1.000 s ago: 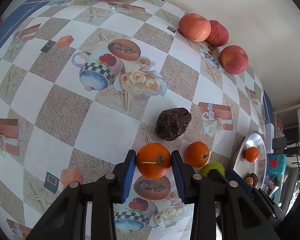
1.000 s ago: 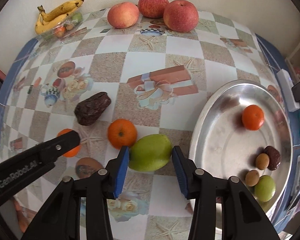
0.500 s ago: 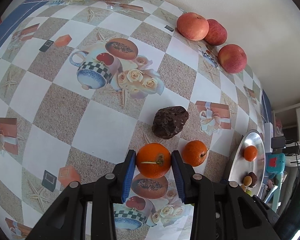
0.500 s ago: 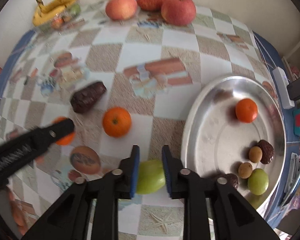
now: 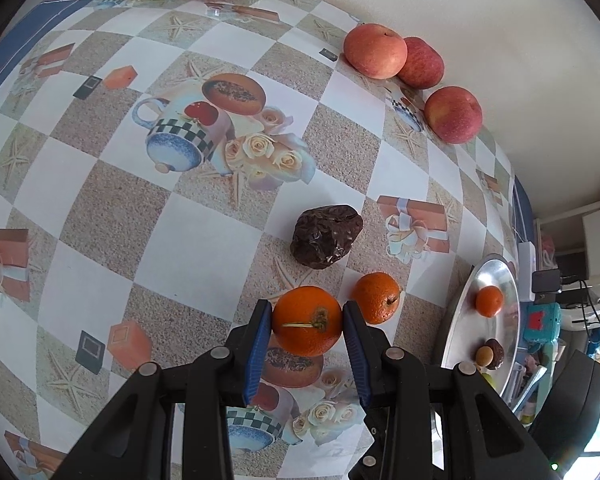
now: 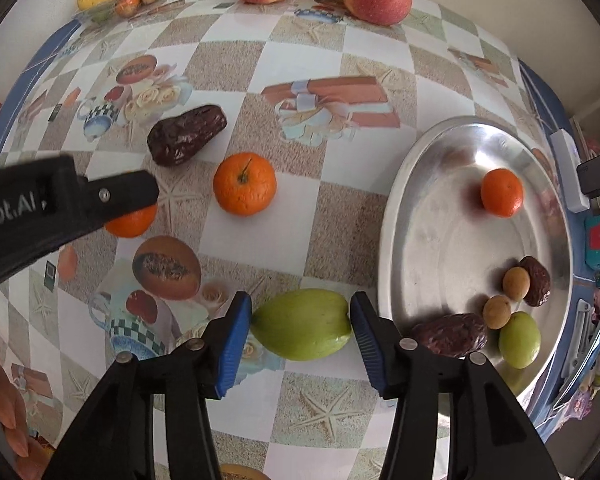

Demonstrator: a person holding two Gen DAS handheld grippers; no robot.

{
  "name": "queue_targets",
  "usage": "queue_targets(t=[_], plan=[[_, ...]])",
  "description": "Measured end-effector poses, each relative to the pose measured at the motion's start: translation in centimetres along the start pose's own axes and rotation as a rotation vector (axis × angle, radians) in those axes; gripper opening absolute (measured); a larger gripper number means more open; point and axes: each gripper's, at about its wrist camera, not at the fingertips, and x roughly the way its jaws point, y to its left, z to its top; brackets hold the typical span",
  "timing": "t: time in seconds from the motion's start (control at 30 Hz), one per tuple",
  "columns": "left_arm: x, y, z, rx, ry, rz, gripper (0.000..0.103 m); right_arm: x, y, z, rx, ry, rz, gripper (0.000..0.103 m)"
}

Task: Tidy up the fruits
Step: 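Carry the orange and green fruit over the steel plate and open both tools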

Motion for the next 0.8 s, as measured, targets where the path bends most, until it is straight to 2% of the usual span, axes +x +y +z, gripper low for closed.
queue_targets(t=[0.53, 0.7, 0.8], plan=[[-0.1, 0.1, 0.1, 0.003, -0.002, 0.002, 0.039, -0.2, 1.5, -1.7, -0.046, 0.014, -0.013, 0.054], [-0.3, 0.2, 0.1, -0.001, -0.010, 0.001, 0.039, -1.2, 1.2, -1.5, -0.029, -0.004, 0.090, 0.053], [-0.6, 0.2, 0.2, -0.003, -0.020, 0.002, 0.039, -2.4, 1.5, -1.5, -0.036, -0.036, 0.112, 0.053]])
